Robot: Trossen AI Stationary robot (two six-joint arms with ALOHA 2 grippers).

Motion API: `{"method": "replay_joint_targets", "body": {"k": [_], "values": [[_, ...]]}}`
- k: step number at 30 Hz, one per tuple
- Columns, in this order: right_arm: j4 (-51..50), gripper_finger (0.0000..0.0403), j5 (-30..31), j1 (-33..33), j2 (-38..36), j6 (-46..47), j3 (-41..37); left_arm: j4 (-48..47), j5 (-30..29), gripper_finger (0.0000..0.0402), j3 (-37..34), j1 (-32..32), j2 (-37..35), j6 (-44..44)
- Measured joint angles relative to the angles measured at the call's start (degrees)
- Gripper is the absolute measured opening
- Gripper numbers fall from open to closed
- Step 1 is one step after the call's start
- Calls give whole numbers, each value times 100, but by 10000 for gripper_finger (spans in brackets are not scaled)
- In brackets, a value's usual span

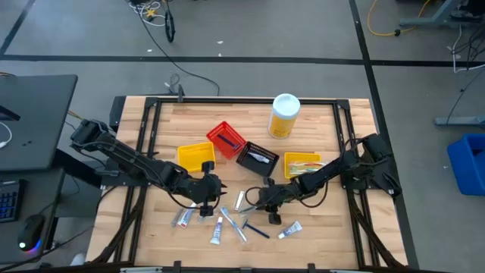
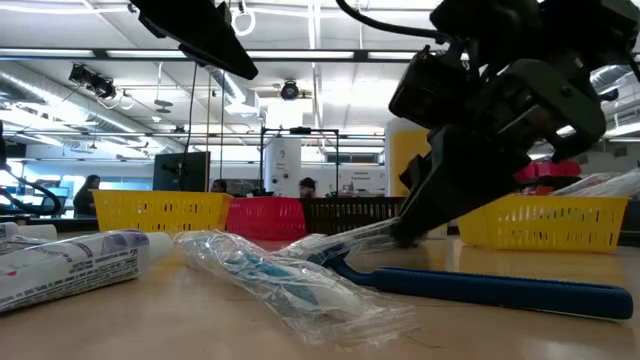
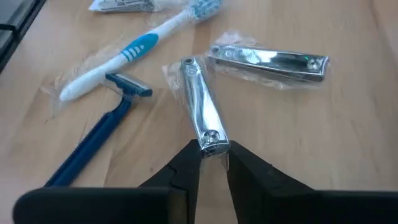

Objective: Pick & Place Travel size toiletries
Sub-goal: Put the nail cutter into the left yellow bin

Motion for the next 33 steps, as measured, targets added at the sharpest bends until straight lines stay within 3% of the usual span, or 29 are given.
{"method": "replay_joint_targets", "body": {"k": [8,14,23,28,33], "values": [[35,64,20,-1,0,2,0,40,-23,91,11,33,78,-848],[125,64,35,-7,0,2,0,216,176,97,11,144,593,-1661],[113,64,193,-18,2,-192,309,1289,1253,169,8,387,1424,-1621],[23,64,295,-81,2,-195,389,1471,1267,204,7,398,1563,-1517],[417,65,297,-164,2,-195,398,1471,1262,213,-4,448,1623,-1494]]}}
